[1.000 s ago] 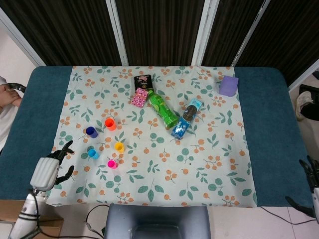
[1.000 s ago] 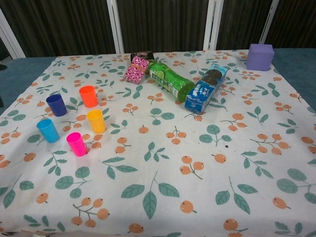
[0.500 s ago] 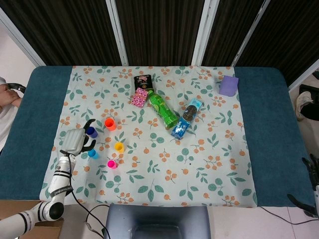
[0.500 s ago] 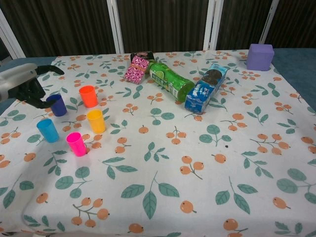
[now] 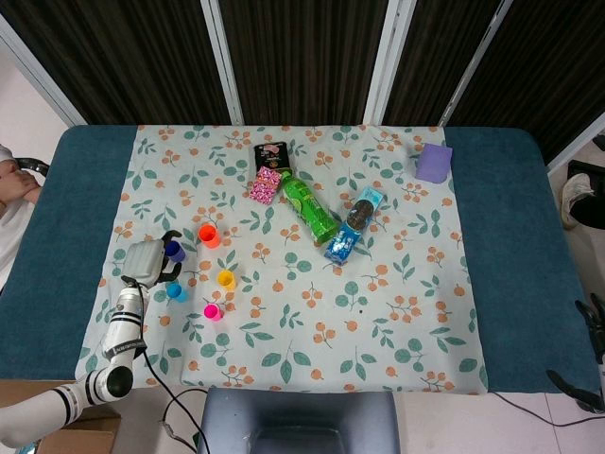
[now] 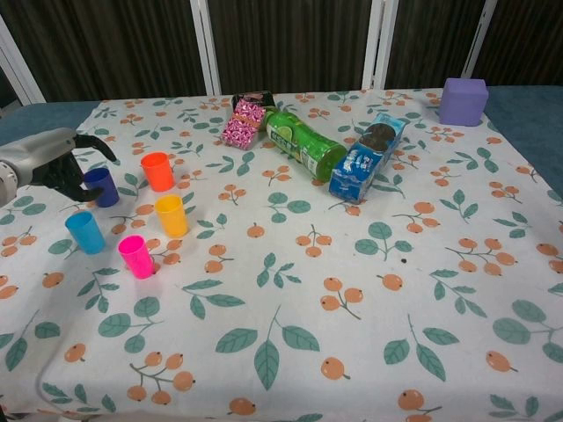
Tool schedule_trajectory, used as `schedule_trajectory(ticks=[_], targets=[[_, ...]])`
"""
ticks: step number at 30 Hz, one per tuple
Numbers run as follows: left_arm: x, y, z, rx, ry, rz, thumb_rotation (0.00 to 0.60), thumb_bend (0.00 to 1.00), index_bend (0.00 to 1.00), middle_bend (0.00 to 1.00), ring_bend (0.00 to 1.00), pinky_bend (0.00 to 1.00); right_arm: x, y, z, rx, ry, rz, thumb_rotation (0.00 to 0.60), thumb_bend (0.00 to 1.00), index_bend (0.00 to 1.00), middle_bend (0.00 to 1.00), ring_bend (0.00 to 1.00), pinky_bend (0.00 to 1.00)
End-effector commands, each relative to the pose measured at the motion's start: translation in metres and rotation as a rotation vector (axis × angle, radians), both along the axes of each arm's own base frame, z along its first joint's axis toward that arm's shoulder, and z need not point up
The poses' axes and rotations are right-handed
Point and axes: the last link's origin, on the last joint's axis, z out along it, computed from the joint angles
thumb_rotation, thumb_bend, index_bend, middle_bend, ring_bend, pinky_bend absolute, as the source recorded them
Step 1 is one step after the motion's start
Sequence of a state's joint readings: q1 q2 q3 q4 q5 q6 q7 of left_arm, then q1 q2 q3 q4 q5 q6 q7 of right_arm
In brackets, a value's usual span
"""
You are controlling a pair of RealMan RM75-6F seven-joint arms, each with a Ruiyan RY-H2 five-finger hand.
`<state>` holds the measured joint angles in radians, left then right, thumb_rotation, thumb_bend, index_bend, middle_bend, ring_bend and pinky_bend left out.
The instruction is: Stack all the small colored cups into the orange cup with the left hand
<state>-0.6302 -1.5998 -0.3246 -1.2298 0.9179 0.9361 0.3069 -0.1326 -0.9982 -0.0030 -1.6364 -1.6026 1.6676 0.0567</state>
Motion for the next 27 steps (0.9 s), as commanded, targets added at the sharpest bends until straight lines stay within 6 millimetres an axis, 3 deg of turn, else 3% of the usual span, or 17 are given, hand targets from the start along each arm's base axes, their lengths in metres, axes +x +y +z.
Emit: schedule_trajectory(ticks=[1,10,27], targets=[[-0.004,0.002,-0.003,0.002,0.017,0.006,0.6,0.37,0.32,1.0,1.0,1.0,0.0,0.0,0.001,-0.002,-0.002,0.001,0.6,0.19,0.0,0.0,0.0,0.0],[-0.017,0.01,-0.009,0.011,0.064,0.031,0.6,0.37,0.36,1.0,1.0,1.0,0.0,0.002,0.002,0.003,-0.008,0.003,0.6,0.19,0.0,0.0,0.0,0.0],[-0.015,0.013,-0.008,0.032,0.022,0.018,0.6,0.36,0.51,1.0,1.0,1.0,0.0,0.002,0.003,-0.01,-0.01,0.004,0.6,0.19,0.0,0.0,0.0,0.0]])
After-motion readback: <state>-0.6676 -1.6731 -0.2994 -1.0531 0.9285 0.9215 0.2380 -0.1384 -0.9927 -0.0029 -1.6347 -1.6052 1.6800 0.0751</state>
